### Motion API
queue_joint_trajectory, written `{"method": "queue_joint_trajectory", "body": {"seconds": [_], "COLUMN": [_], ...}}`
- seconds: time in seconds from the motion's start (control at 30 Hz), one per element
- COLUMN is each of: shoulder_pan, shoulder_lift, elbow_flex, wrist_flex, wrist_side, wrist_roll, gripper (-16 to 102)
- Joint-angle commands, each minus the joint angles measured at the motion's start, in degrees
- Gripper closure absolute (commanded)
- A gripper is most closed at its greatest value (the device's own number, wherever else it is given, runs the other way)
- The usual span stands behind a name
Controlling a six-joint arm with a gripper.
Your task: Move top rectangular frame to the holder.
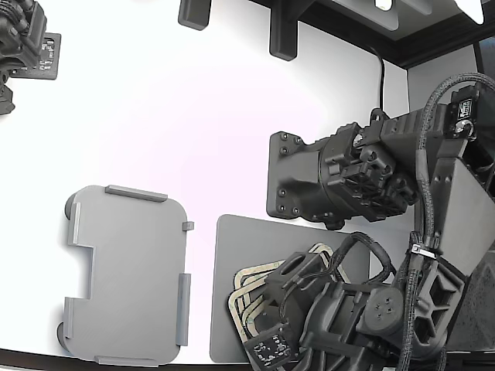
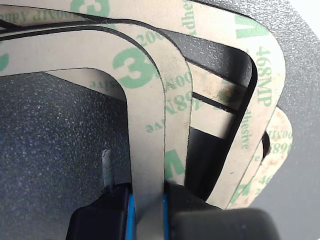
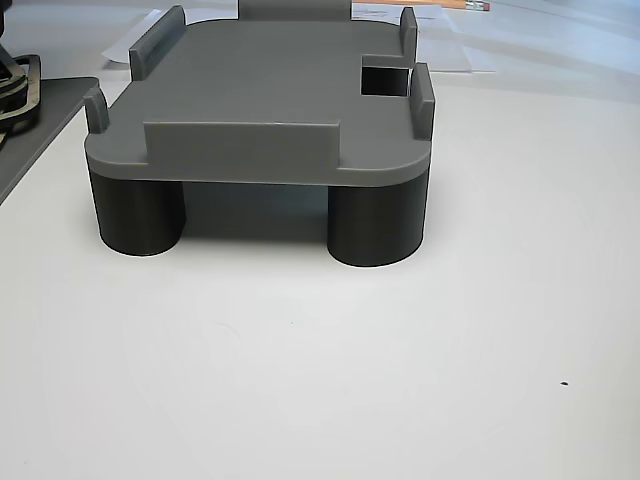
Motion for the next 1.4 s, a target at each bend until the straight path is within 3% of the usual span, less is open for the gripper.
{"method": "queue_joint_trajectory", "body": {"seconds": [0.0,0.33,0.43,0.57,0.77,1.2,1.37], "shoulder_pan": [-1.2,-2.8,-5.4,-10.5,-21.8,-31.2,-32.0], "shoulder_lift": [1.8,2.6,3.8,4.5,4.5,-4.2,-9.7], "elbow_flex": [-1.1,-6.9,-11.1,-14.9,-23.3,-32.5,-35.2], "wrist_flex": [0.2,6.5,8.3,8.4,7.8,9.8,9.8], "wrist_side": [0.1,0.8,-0.2,2.0,-5.4,8.2,7.1], "wrist_roll": [0.3,4.8,12.1,21.4,38.1,77.2,88.5], "gripper": [93,97,97,97,97,97,97]}}
